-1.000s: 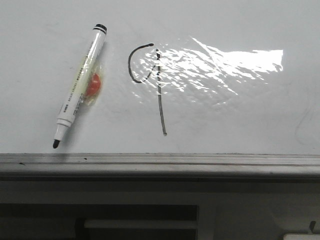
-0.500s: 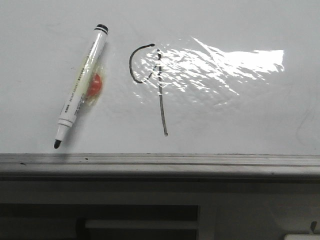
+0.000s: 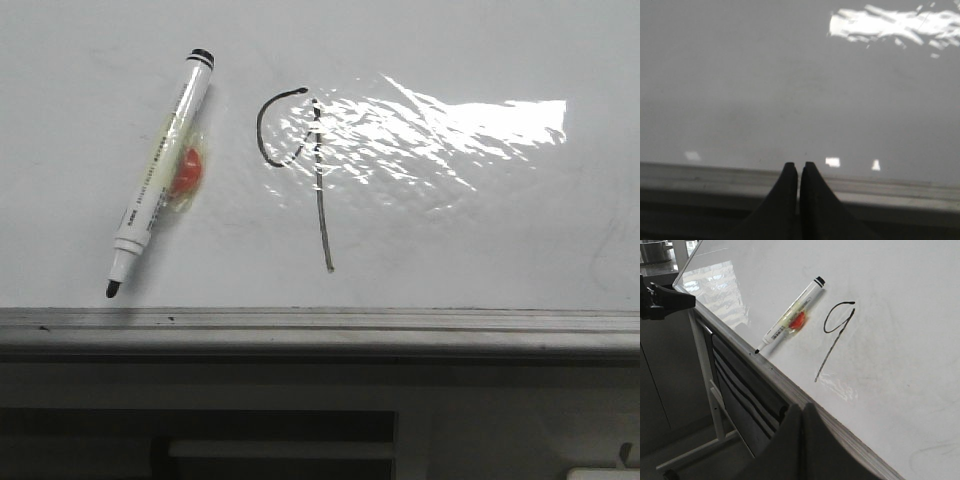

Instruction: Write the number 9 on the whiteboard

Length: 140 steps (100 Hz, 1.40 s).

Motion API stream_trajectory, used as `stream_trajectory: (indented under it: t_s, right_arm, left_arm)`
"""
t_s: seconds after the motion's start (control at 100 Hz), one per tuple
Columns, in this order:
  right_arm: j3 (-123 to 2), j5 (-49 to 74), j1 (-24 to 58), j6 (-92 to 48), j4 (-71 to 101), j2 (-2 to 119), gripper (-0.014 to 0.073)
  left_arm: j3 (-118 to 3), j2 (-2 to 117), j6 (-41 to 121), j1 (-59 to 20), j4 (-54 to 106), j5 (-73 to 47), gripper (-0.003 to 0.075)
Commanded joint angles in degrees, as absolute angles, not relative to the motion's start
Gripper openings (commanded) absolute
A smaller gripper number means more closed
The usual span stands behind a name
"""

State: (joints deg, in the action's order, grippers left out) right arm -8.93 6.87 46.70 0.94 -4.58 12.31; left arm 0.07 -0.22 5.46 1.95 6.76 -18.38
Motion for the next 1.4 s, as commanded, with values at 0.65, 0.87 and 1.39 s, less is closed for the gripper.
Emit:
stream_trajectory:
  t_s: [0.65,0.87,1.39]
  right_arm:
    - [-10.4,2.77,46.84,0.49,-4.94,12.65,-0.0061]
    - [-10.4,2.77,46.84,0.49,-4.94,12.65,-0.0061]
    - [2.22,-14.26,20.61,0.49,-7.99,12.65,-0.0061]
  left_arm:
    - [1.16,-1.81,3.79,2.92,3.23,-15.94,-0.002]
    - [1.16,-1.81,3.79,2.92,3.23,-15.94,-0.002]
    - [1.16,-1.81,3.79,2.92,3.23,-15.94,-0.002]
